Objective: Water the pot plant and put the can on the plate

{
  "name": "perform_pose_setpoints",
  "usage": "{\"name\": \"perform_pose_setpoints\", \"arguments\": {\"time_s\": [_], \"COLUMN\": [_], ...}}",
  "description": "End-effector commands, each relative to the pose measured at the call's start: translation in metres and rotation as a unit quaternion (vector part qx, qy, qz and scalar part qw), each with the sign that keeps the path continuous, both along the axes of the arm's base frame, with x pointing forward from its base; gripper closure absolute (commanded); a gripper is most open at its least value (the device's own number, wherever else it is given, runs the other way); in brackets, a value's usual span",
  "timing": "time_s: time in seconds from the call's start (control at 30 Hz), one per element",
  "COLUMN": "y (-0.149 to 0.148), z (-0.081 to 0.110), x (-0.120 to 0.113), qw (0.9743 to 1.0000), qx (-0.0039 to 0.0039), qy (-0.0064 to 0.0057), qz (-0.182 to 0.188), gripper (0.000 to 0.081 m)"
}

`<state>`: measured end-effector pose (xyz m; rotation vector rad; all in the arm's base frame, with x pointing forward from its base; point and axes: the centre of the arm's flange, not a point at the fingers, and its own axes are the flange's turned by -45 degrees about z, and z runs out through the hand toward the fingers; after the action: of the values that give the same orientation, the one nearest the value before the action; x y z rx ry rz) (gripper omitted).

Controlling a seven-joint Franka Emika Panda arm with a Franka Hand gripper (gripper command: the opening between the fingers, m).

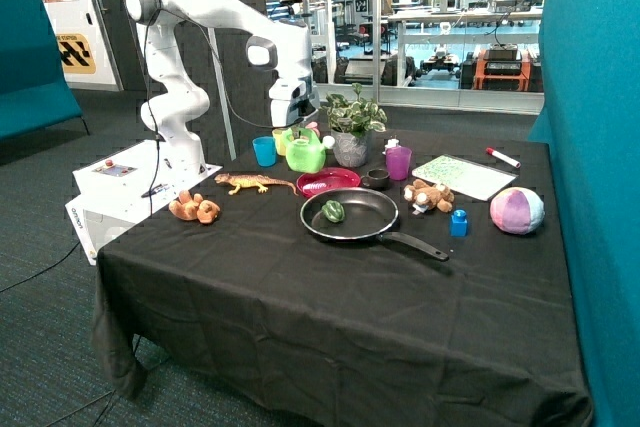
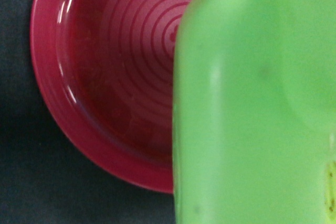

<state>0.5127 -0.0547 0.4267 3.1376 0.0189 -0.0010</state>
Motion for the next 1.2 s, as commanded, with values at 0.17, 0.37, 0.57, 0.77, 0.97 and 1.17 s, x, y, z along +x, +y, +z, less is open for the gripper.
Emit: {"name": "perform_pose_setpoints", "arguments": {"time_s": [0.17,0.37,0.57,0.77,0.97,1.17], "y": [0.002,0.007,0.012,0.014,0.014,0.014], "z": [-0.016,-0.020,-0.026,-0.034,-0.041,-0.047], "x": [0.019,0.027,0.030,0.032,0.032,0.034], "qw": [1.0000,0.9999,0.9999,0.9998,0.9998,0.9999], "qx": [0.00195,0.00196,0.00196,0.00196,0.00196,0.00196], "qy": [-0.0003,-0.0003,-0.0003,-0.0003,-0.0003,-0.0003], "qz": [0.005,0.011,0.015,0.021,0.020,0.015], "gripper": [0.0808,0.0808,0.0808,0.0808,0.0808,0.0808]}}
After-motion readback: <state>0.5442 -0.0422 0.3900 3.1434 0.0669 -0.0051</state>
